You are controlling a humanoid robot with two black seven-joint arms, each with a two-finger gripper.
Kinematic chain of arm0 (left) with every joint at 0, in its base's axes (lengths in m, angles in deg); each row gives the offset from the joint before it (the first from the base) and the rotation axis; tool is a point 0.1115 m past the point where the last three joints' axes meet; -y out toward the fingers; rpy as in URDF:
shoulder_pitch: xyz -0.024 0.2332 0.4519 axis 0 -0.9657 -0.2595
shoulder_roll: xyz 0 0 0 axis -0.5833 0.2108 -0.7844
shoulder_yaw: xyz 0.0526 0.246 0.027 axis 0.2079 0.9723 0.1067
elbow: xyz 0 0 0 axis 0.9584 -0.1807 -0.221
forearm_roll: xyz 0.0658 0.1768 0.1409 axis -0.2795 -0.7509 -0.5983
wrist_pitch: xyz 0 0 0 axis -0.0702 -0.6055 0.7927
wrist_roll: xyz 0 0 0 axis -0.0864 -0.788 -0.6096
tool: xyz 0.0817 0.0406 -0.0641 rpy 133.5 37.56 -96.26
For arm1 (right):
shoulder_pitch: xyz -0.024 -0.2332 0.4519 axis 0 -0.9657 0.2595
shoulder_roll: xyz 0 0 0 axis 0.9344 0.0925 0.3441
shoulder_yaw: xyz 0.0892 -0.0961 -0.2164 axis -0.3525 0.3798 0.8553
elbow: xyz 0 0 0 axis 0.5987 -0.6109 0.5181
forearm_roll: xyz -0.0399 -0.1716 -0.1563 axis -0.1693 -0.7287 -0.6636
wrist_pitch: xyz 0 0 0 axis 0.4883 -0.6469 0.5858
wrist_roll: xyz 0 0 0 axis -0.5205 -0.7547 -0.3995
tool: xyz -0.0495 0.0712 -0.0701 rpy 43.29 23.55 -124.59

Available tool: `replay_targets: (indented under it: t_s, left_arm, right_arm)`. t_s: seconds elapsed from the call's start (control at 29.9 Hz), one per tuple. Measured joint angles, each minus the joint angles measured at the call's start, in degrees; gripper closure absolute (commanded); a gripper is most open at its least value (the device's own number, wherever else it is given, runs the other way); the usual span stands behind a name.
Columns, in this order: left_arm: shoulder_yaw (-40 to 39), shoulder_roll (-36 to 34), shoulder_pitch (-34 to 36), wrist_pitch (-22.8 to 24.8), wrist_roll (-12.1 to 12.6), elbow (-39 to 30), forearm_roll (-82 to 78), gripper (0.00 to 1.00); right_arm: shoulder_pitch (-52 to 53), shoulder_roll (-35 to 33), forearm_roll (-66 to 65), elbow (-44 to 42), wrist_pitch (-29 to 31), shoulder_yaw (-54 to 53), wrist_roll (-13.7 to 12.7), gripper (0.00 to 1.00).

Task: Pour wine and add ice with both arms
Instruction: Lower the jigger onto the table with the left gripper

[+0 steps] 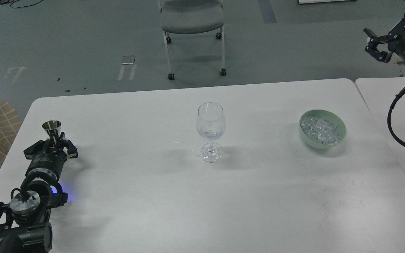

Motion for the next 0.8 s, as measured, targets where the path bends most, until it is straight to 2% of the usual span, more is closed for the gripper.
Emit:
replay_targets:
  t_s: [0.6,0.8]
  left_arm:
    - [0.53,0.31,0.48,-0.44,0.07,-0.42,0.0,0.7]
    - [0.66,0.24,0.27,-0.43,0.07,-0.43,0.0,0.57]
  right_arm:
    - [0.0,0.28,0.02,-0.09,-0.09,0.0,0.0,0.0]
    - [0.0,0.42,0.01,-0.09,-0.09,0.0,0.0,0.0]
